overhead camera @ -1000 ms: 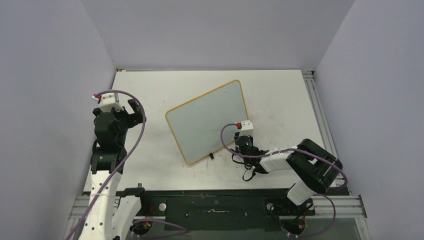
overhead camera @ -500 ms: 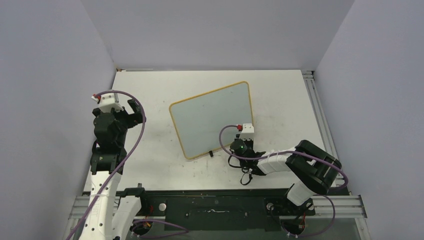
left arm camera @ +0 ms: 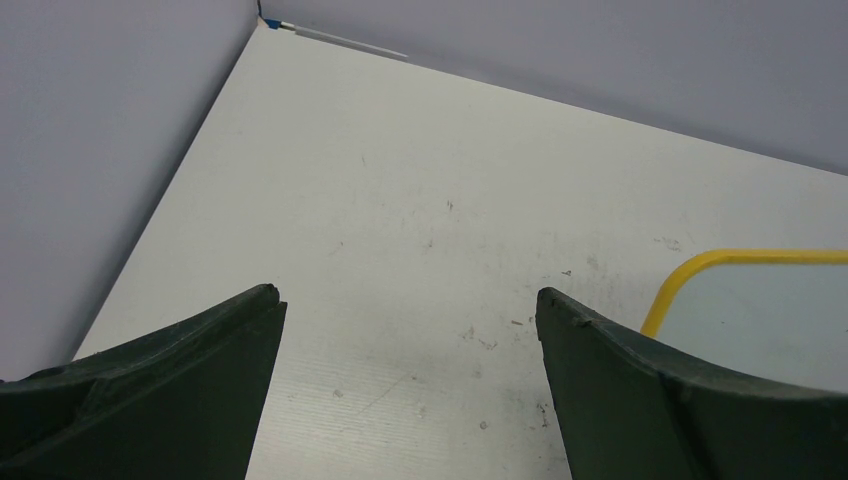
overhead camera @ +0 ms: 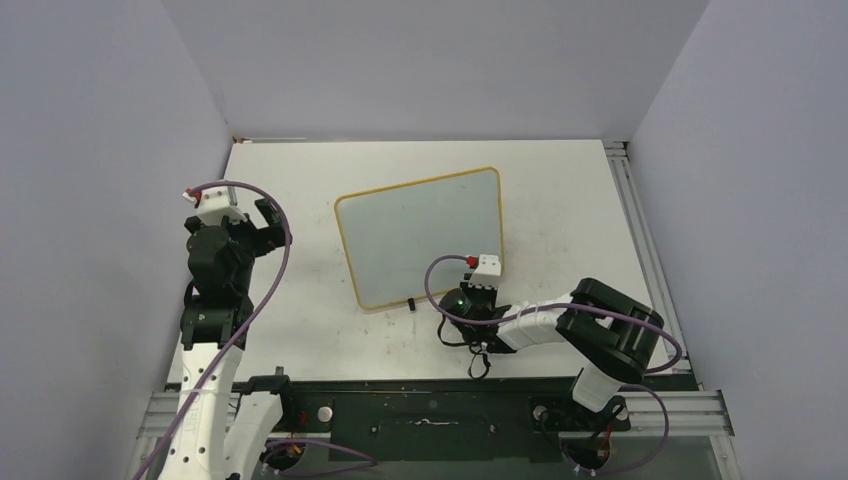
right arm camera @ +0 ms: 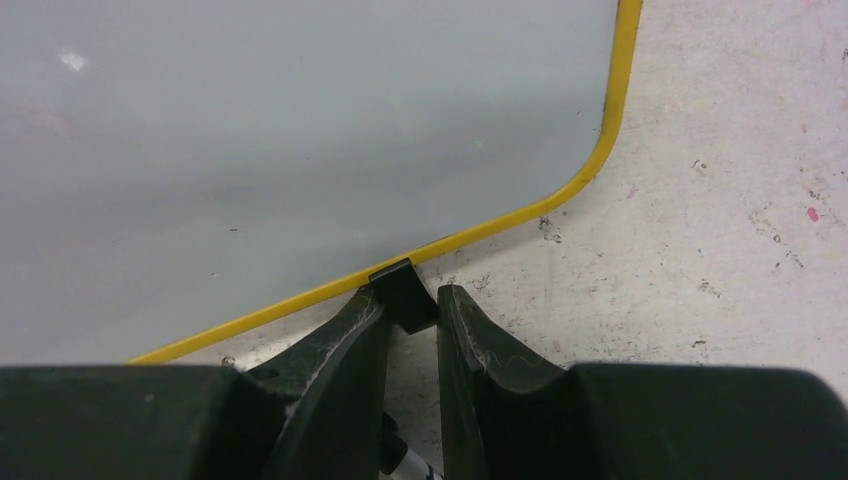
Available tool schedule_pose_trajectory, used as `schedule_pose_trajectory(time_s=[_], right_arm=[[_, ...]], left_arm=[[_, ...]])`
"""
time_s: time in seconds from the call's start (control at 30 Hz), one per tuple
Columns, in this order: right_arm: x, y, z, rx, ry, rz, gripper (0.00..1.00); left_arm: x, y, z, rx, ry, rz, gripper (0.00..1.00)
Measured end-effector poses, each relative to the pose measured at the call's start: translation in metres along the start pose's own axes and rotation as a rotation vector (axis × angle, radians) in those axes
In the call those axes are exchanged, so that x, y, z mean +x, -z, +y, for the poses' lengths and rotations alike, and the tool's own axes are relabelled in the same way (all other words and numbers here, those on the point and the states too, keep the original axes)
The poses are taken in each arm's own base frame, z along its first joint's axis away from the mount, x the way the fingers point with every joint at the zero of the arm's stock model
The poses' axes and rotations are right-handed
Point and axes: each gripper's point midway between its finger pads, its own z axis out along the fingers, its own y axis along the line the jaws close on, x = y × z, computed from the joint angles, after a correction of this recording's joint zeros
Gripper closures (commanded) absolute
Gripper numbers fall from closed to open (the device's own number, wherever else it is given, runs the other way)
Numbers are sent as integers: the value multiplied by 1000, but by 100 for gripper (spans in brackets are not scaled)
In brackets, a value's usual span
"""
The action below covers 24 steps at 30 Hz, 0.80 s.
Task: Write a sentence on the whiteboard
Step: Adjust the whiteboard stand at the center of the board.
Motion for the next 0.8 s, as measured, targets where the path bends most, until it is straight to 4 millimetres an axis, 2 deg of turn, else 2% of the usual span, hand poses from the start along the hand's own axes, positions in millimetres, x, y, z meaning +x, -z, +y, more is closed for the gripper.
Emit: schedule_pose_trajectory(time_s=[0.2, 0.4, 0.6, 0.8], right_arm=[[0, 2, 7, 14, 7, -7, 92], [2, 7, 18, -12, 4, 17, 63], [-1, 17, 31, -63, -27, 21, 40], [-24, 33, 35, -105, -87, -3, 29]], left_arm=[[0, 0, 0, 0, 1, -2, 4], [-1, 1, 0, 1, 0, -3, 4], [-1, 1, 0, 1, 0, -3, 4], [-1, 1, 0, 1, 1, -3, 4]])
